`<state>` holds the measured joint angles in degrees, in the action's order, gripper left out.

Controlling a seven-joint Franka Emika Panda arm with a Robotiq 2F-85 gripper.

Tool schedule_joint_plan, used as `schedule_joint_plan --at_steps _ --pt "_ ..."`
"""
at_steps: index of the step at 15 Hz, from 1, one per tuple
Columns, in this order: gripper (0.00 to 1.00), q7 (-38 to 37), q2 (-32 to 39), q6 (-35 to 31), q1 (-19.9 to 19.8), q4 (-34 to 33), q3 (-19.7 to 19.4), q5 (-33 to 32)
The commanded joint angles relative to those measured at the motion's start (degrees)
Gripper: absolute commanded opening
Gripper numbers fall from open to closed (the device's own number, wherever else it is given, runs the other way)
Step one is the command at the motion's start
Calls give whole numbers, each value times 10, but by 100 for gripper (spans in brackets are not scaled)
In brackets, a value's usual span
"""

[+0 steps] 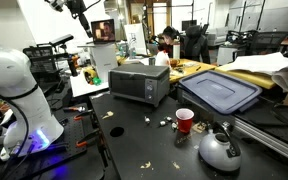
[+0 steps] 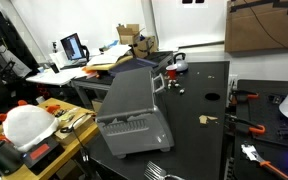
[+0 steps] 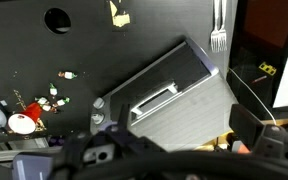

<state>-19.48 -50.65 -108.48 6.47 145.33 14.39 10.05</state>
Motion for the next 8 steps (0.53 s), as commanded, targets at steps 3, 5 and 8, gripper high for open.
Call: schedule_joint_plan --at_steps 3,5,8 --pt "100 -1 1 -27 -7 9 5 -3" --pt "100 -3 2 -36 -8 13 7 -4" --pt "100 -7 2 -57 -11 23 10 -7"
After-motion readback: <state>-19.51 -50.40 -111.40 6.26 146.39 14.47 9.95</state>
